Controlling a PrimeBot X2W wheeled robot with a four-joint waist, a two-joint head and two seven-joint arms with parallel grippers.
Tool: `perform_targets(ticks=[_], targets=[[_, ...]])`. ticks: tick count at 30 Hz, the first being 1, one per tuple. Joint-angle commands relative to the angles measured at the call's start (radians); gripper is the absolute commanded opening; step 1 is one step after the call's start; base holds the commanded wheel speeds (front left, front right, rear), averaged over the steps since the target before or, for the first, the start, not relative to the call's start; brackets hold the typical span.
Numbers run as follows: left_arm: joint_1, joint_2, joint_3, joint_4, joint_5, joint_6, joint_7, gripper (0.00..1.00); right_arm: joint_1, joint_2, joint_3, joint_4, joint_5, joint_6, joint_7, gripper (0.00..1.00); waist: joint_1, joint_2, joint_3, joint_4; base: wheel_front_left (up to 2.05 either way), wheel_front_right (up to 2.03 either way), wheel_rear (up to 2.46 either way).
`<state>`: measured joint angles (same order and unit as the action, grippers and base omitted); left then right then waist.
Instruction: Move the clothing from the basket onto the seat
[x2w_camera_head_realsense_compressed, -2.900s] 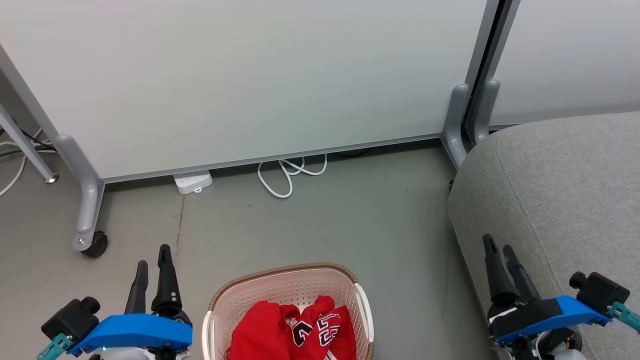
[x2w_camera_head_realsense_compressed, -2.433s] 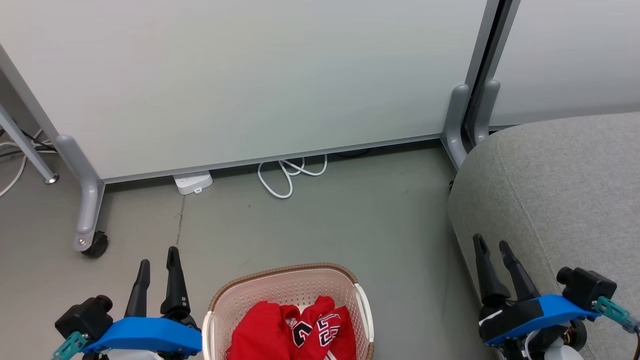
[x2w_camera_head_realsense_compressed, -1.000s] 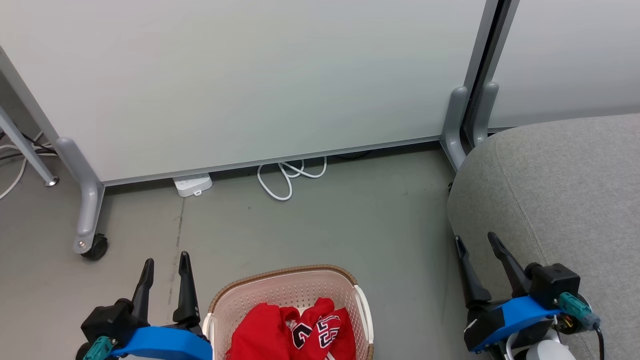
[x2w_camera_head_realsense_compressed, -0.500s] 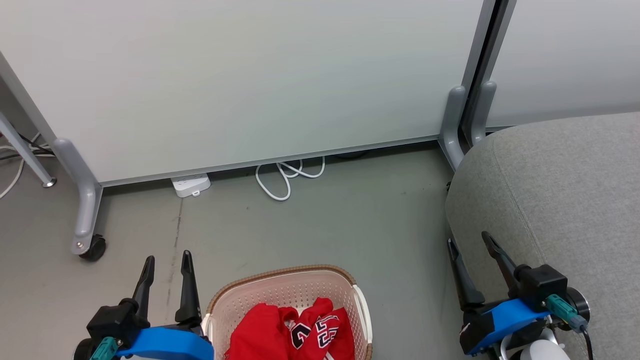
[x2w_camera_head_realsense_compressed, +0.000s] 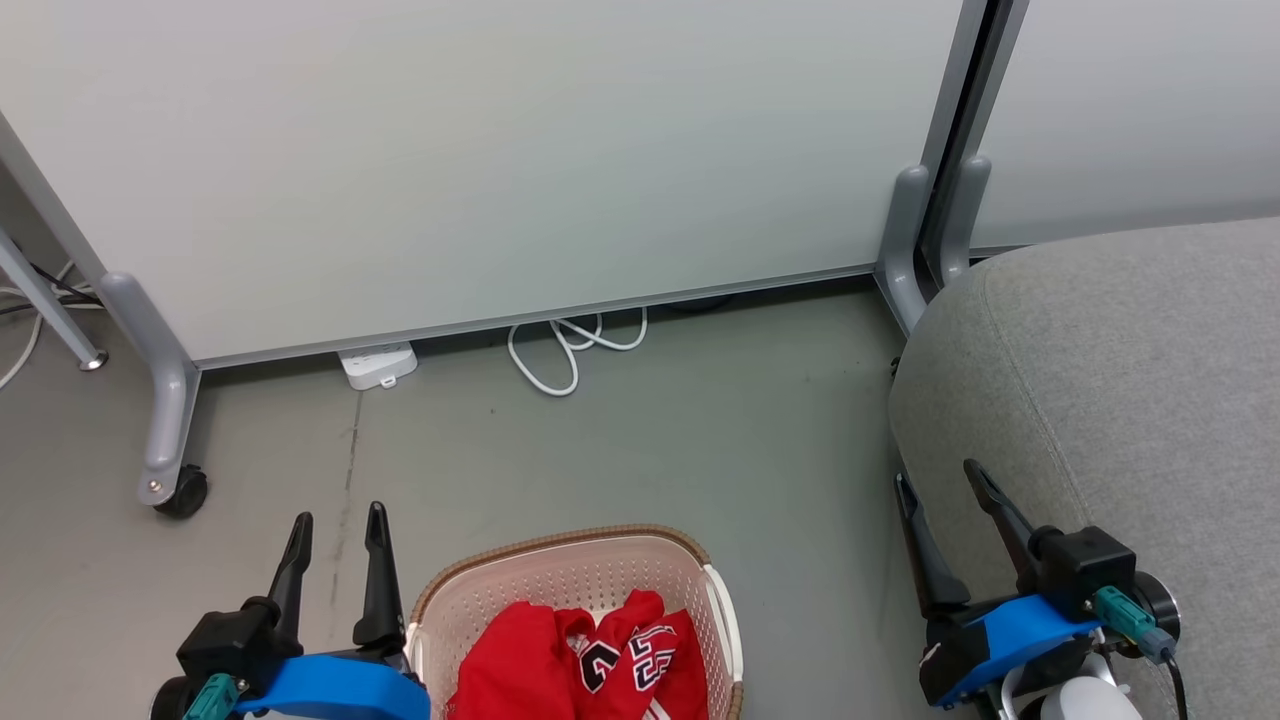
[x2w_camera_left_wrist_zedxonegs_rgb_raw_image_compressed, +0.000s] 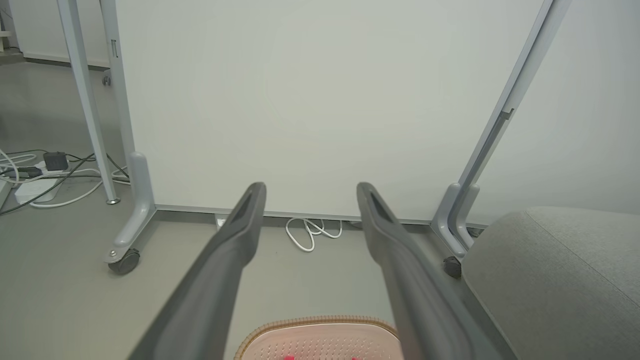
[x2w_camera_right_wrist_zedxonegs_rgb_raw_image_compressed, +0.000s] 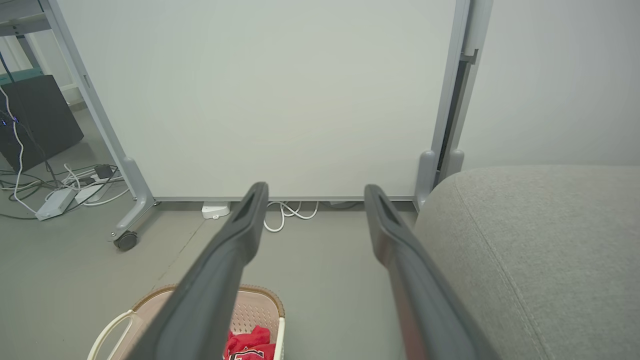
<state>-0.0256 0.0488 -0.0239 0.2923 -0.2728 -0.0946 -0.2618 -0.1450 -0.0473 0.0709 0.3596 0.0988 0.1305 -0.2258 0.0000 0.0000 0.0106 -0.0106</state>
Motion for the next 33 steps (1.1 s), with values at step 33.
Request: perform_targets(ticks=[33], targets=[[-0.547, 0.084, -0.184, 0.594, 0.073, -0.019, 0.059, 1.00, -0.303, -0.004, 0.092, -0.170, 0.061, 0.000, -0.036, 1.00, 0.0000, 0.0000, 0.692, -0.196, 0.00, 0.00, 0.00]])
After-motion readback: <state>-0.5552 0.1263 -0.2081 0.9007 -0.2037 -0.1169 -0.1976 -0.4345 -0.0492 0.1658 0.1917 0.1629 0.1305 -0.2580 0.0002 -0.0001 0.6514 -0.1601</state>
